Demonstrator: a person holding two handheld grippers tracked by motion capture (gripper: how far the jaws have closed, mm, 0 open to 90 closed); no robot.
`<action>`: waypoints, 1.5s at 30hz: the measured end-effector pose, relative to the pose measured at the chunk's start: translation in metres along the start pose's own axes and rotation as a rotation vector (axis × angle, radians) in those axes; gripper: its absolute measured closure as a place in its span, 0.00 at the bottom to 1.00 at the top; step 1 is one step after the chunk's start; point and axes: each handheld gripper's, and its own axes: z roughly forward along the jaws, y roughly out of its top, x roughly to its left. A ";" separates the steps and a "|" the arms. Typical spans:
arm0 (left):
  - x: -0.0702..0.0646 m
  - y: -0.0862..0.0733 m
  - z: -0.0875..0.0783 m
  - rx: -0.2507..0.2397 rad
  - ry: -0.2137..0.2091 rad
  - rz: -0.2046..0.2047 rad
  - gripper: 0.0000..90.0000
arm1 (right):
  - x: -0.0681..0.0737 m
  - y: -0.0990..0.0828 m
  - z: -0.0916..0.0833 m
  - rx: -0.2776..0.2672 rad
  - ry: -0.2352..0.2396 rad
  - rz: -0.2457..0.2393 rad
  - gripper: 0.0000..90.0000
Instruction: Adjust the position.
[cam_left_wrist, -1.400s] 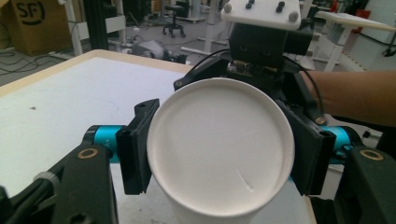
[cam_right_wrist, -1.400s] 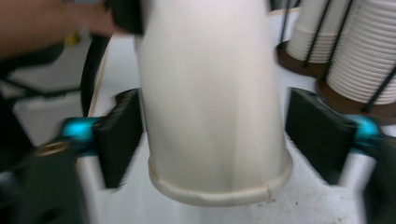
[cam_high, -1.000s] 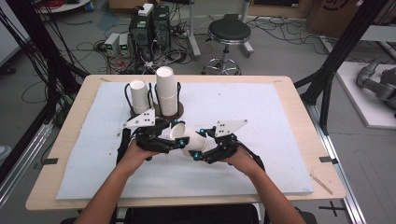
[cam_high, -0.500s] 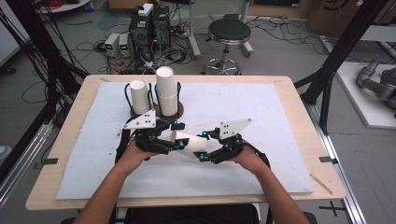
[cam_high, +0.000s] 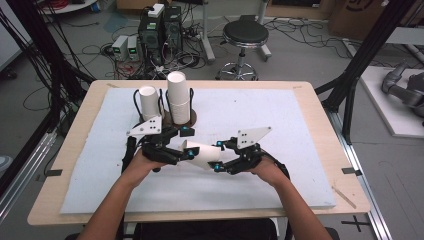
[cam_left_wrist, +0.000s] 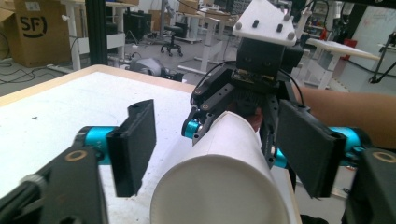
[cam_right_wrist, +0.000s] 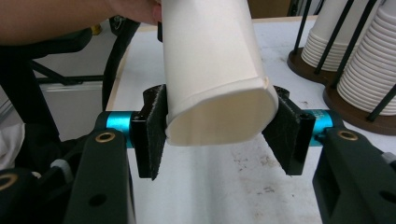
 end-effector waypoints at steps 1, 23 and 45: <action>0.001 0.000 -0.001 0.006 0.000 -0.001 0.30 | 0.000 0.000 -0.001 0.002 -0.004 0.003 0.50; 0.007 -0.008 -0.001 -0.011 -0.085 -0.012 0.41 | -0.001 -0.001 0.000 -0.079 -0.023 0.094 0.21; 0.004 -0.010 0.003 0.066 -0.093 0.029 0.38 | -0.002 0.000 -0.008 -0.021 0.025 0.012 0.43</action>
